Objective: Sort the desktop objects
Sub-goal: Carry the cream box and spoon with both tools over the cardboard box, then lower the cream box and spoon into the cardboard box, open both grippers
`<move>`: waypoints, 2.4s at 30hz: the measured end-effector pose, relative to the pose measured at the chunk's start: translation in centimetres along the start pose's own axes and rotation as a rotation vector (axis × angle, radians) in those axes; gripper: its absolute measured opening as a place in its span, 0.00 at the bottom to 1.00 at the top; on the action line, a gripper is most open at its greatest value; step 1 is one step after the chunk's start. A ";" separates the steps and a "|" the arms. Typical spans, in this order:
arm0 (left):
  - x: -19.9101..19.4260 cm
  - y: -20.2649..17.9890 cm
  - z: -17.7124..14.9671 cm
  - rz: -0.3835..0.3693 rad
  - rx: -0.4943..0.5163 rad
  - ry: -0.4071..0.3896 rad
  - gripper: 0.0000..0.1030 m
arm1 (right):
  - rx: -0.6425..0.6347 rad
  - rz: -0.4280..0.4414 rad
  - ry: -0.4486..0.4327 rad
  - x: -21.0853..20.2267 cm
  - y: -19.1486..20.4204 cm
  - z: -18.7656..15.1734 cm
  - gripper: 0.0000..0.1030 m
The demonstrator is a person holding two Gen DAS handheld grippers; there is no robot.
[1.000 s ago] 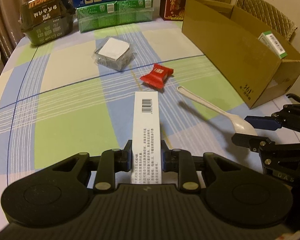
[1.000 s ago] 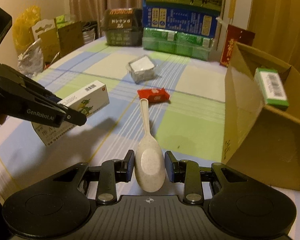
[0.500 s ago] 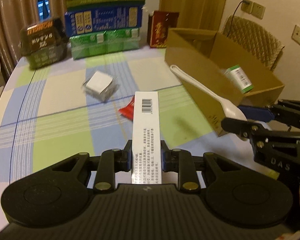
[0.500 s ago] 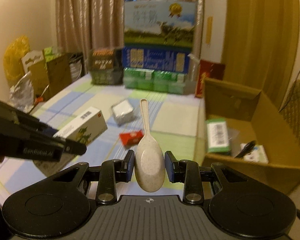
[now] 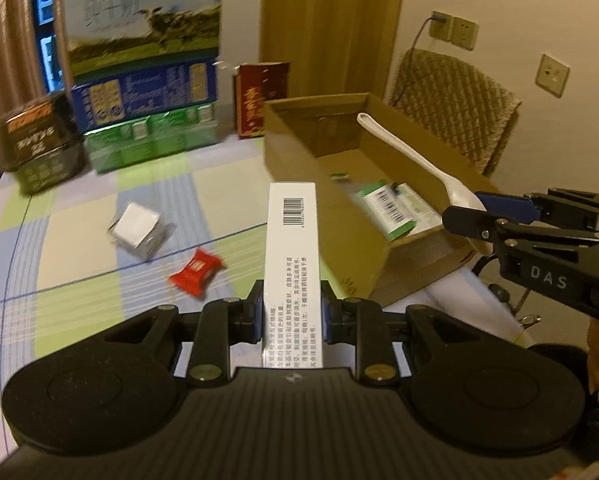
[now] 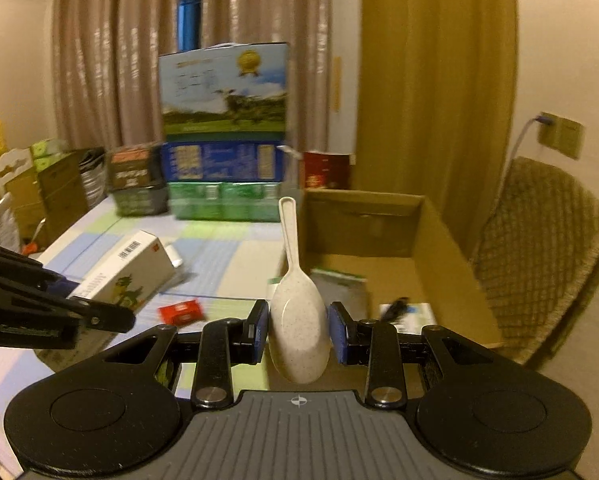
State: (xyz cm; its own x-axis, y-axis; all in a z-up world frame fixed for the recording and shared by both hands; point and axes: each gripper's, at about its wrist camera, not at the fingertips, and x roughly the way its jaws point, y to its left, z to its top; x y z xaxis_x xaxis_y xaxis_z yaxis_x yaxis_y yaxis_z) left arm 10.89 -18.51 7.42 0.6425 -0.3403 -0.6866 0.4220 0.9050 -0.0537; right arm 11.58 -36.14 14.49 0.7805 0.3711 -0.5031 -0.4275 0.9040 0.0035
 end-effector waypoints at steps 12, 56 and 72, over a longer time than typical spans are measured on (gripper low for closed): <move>1.8 -5.3 4.1 -0.089 0.055 -0.016 0.21 | 0.045 -0.067 0.031 0.0 -5.4 0.3 0.29; 10.4 -6.6 10.3 -0.116 -0.041 -0.017 0.32 | 0.107 -0.091 0.059 6.4 -12.3 3.7 0.29; 6.2 -2.7 7.6 -0.044 -0.086 -0.055 0.43 | 0.197 -0.011 0.058 4.6 -11.6 2.6 0.63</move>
State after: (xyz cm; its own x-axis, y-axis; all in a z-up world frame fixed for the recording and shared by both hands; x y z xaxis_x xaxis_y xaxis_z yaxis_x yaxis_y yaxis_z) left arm 18.63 -25.01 8.80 0.6599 -0.3918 -0.6411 0.3956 0.9066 -0.1469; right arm 21.32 -44.35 14.35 0.7546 0.3528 -0.5532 -0.3169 0.9343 0.1635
